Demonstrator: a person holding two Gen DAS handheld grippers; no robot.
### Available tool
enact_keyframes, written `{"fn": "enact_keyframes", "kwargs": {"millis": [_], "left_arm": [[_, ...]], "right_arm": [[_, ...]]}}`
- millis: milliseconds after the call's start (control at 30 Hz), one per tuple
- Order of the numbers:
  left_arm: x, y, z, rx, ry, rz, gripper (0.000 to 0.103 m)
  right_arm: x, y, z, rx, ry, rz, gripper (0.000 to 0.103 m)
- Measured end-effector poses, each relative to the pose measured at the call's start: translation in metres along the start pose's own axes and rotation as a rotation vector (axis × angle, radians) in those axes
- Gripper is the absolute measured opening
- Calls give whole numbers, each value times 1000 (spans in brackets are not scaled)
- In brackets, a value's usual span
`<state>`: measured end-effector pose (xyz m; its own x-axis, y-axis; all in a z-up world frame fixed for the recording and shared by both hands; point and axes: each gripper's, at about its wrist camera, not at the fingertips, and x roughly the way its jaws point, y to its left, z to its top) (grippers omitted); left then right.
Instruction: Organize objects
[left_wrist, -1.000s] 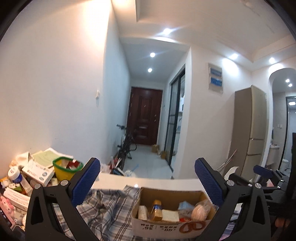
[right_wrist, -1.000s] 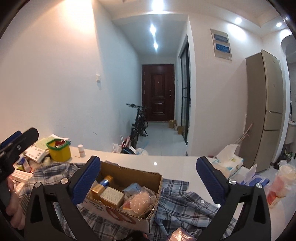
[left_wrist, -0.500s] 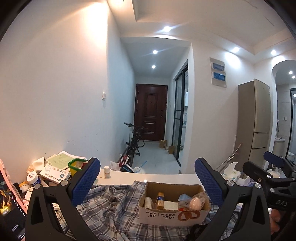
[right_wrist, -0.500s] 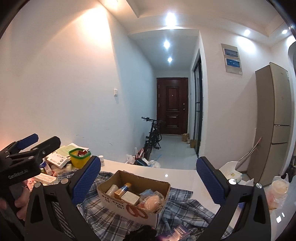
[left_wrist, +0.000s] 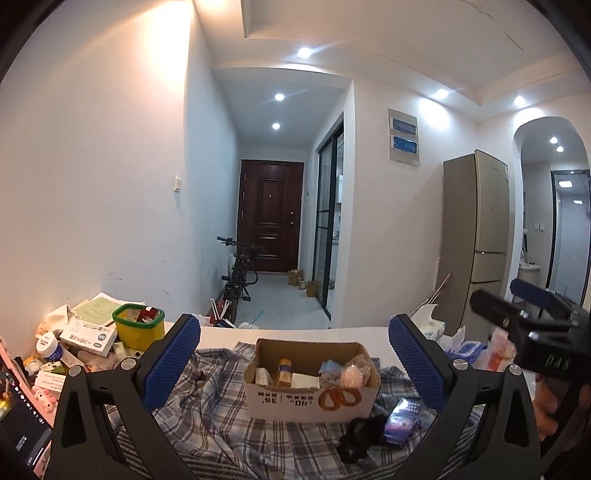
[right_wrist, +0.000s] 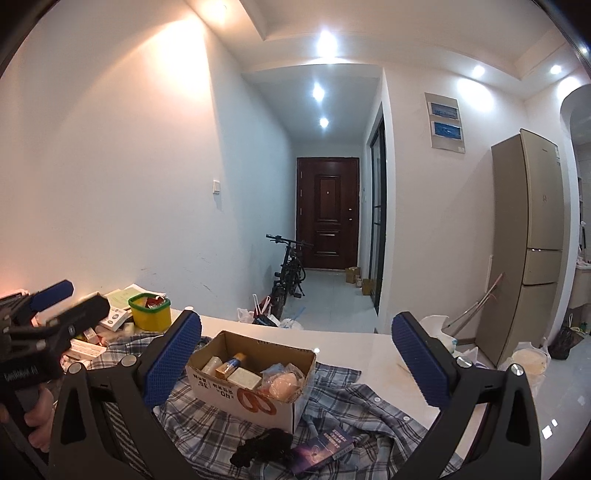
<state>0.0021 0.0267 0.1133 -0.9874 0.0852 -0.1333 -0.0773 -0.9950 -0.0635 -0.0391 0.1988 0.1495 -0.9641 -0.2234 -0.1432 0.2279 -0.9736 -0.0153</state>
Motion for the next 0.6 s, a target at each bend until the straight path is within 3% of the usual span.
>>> {"fn": "enact_keyframes", "kwargs": {"millis": [300,600], "left_arm": [[-14,-8,-13,-2,23,-87,103],[6,0,-40,-48,93,-62,103]], "right_arm": [[-22,-13,-13,23,-7,-37,103],[-14,-20,-34,8,2,-113,103]]}}
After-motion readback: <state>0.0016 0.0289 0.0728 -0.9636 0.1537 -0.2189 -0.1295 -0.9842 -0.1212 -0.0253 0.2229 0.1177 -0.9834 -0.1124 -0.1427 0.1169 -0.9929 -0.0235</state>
